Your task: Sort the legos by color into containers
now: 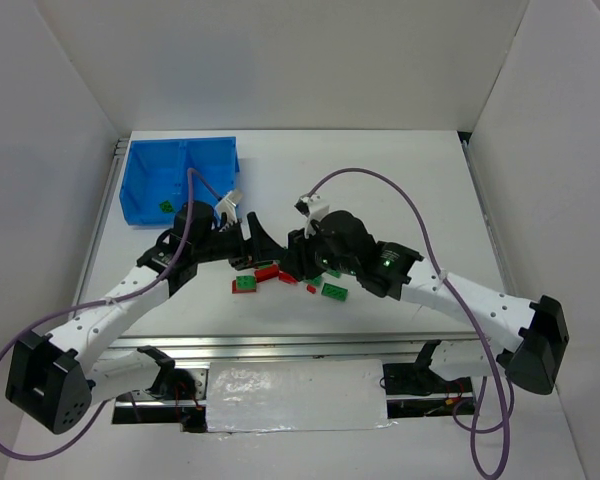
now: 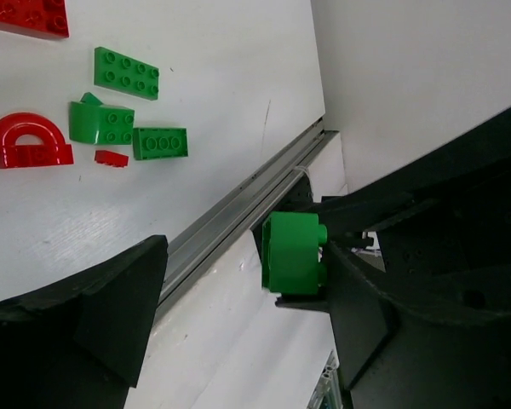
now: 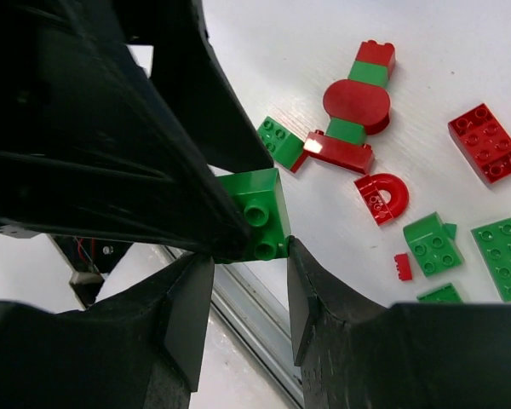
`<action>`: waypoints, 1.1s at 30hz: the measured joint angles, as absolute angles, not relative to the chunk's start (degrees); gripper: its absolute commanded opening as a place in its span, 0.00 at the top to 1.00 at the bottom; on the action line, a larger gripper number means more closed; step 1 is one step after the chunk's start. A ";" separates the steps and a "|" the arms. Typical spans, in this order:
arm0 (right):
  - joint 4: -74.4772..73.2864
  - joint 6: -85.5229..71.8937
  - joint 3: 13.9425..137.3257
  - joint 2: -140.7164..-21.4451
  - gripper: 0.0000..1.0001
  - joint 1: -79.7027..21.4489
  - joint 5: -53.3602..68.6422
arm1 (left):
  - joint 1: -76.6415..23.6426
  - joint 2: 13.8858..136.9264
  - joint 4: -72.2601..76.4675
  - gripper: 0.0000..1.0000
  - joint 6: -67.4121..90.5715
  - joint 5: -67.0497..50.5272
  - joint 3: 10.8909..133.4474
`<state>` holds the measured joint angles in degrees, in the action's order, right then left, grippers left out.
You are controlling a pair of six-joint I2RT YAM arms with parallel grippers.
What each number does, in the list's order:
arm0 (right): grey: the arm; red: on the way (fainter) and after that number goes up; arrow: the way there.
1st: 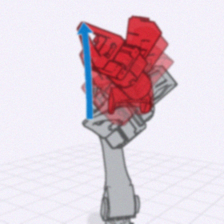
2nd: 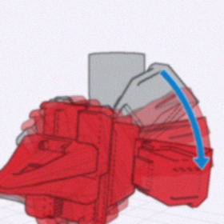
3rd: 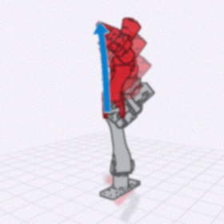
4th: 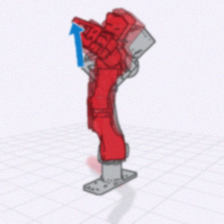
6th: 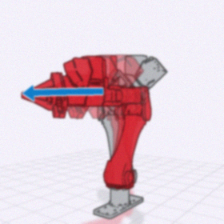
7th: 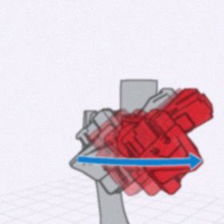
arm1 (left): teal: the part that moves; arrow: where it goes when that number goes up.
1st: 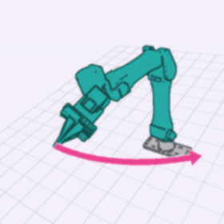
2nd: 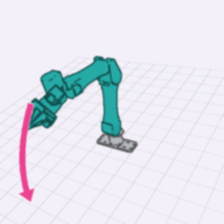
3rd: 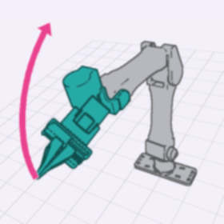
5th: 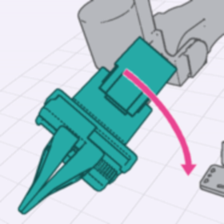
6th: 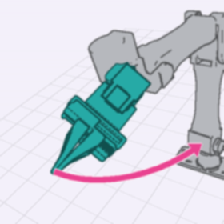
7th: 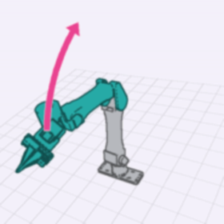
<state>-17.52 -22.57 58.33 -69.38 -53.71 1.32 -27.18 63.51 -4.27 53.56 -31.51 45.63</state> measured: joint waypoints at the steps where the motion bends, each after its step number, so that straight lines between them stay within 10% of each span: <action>1: -17.34 -22.55 58.65 -69.60 0.81 -53.89 1.37 | -27.22 63.79 -4.03 0.20 54.04 -31.53 45.63; 6: -17.45 -22.46 58.87 -70.37 0.80 -54.15 1.21 | -27.83 64.27 -1.65 0.82 54.83 -32.64 45.87; 8: -17.19 -22.50 58.87 -70.78 0.63 -54.24 0.82 | -28.05 64.27 -1.41 1.00 54.50 -32.45 46.15; 9: -17.02 -22.68 58.87 -70.85 0.20 -54.24 0.69 | -28.05 64.27 -1.78 1.00 54.50 -32.29 46.26; 10: -16.80 -23.11 58.87 -70.89 0.01 -54.24 0.40 | -28.05 64.29 -2.26 1.00 54.33 -31.94 46.59; 24: -17.47 -28.73 50.96 -63.20 0.00 -45.23 -5.06 | -5.61 77.89 -24.71 0.98 54.65 22.04 70.50; 33: -18.28 -28.91 46.02 -55.81 0.00 -45.04 -3.57 | 3.90 104.12 -22.44 0.60 50.83 31.38 93.36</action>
